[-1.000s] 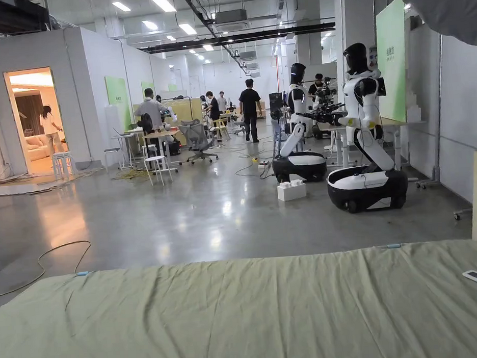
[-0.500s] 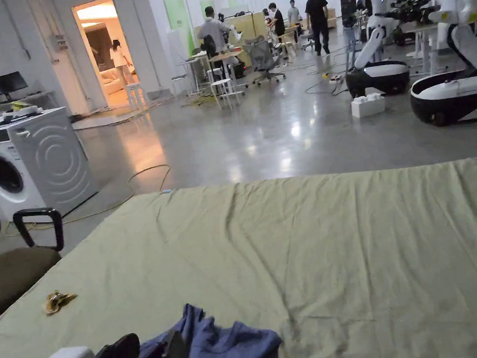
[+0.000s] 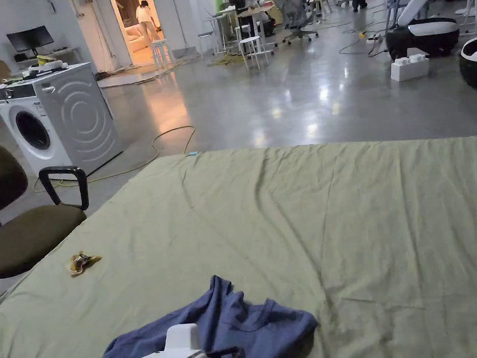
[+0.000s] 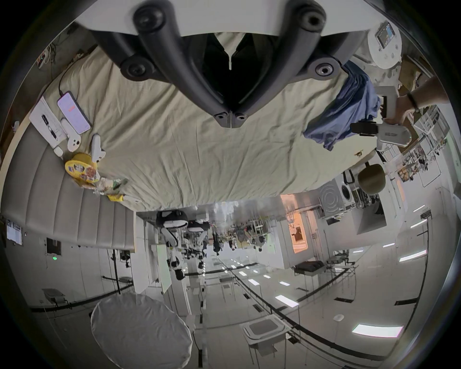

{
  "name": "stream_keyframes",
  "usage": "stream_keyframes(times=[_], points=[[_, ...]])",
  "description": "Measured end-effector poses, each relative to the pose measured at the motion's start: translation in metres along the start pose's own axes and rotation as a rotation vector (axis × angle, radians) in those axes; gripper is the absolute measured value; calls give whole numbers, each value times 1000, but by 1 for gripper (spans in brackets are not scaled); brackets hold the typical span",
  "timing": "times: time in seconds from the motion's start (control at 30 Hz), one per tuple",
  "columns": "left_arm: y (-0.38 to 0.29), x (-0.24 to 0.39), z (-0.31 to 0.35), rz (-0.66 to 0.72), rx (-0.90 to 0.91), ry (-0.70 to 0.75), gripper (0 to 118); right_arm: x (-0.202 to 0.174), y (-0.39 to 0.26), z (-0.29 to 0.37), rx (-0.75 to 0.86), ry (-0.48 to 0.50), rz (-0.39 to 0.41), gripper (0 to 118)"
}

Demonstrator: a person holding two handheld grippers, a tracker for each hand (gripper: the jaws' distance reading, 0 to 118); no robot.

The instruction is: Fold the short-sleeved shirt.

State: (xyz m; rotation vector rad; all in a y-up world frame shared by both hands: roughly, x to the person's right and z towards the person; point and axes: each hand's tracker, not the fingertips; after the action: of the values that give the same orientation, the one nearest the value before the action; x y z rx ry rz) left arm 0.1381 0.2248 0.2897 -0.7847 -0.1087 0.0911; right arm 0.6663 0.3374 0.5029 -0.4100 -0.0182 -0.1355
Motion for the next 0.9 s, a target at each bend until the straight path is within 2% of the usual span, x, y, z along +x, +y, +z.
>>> stream_keyframes(times=[0.07,0.27,0.33,0.37,0.43,0.5,0.57,0.63,0.73,0.77,0.83,0.9], points=[[5,-1,-25,-3,-46,58,94,3,-5,-4,-25,-22,-7,0],[-2,-6,-75,-52,-177,86,89,12,-20,-16,-100,-82,-27,0],[4,-2,-73,-64,-178,105,81,13,-24,-18,-111,-90,-33,0],[8,-1,-72,-69,-184,104,58,13,-26,-19,-116,-90,-38,0],[11,-3,-66,-107,-160,81,3,14,-29,-21,-129,-86,-59,0],[16,-6,-70,-93,-165,123,3,15,-31,-22,-138,-74,-84,0],[22,-14,-73,40,-195,89,3,15,-30,-20,-133,-74,-86,0],[29,-17,-63,111,-170,83,3,15,-29,-14,-119,-75,-86,0],[46,-14,-24,273,41,-99,3,25,-30,-7,-105,-58,-94,0],[56,-8,-14,290,91,-119,3,27,-31,-5,-105,-58,-94,0],[80,15,1,214,185,-83,3,34,-33,2,-104,-63,-93,0],[108,38,14,146,229,-172,3,40,-35,10,-87,-70,-111,0]])
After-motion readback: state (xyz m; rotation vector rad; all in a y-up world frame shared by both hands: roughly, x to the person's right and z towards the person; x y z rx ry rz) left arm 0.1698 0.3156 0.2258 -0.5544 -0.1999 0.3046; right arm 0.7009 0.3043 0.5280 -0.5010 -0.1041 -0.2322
